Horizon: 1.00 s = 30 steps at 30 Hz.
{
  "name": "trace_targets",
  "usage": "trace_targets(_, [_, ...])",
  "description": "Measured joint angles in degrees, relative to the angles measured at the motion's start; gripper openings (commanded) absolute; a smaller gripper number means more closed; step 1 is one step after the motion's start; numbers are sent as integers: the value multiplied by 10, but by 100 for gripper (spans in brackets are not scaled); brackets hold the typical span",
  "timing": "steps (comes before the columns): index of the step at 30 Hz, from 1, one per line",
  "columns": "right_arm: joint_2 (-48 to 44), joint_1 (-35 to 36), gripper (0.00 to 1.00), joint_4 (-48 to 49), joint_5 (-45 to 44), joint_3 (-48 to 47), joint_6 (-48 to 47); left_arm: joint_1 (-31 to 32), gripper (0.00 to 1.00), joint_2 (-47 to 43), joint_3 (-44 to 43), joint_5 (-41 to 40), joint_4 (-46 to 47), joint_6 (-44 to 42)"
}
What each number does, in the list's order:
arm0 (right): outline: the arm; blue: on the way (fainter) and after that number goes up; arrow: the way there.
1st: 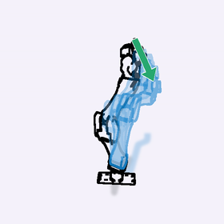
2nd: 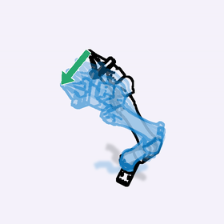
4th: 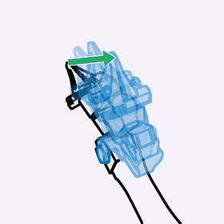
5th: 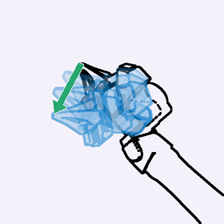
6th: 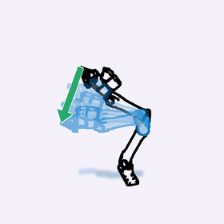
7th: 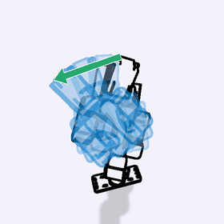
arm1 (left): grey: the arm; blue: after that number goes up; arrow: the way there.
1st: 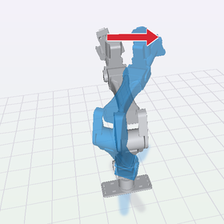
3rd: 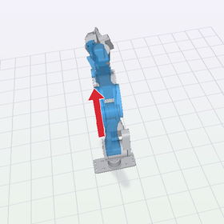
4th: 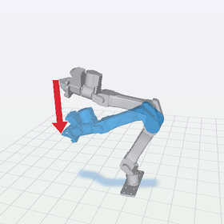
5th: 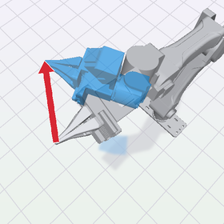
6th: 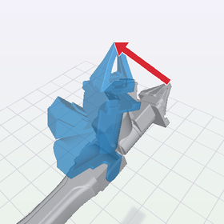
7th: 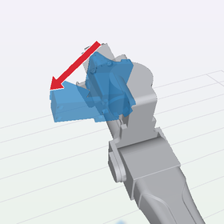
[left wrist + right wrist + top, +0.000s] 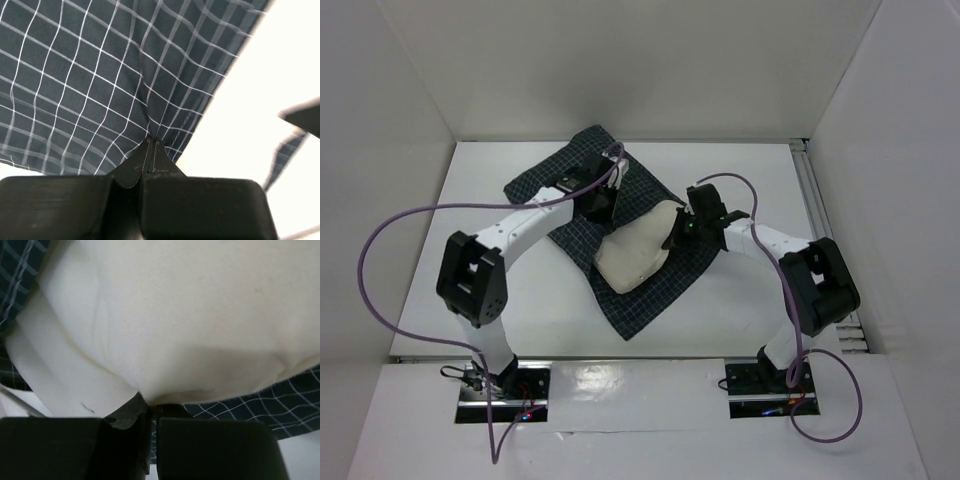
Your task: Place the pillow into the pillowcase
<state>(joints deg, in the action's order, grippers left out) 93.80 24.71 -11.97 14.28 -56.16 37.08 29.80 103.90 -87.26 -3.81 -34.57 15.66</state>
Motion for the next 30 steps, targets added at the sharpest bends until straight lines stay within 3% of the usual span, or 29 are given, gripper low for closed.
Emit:
trace_targets(5, [0,-6,0,-40,-28,-34,-39,-2,0,-97,53,67,26,42])
trace_targets(9, [2,-13,0,-42,-29,-40,-50,7,0,-118,63,117,29,74])
trace_targets(21, [7,-14,0,-5,12,-39,-35,16,0,-9,10,180,-6,113])
trace_targets(30, [14,37,0,47,19,-30,6,15,0,4,-45,239,-17,121])
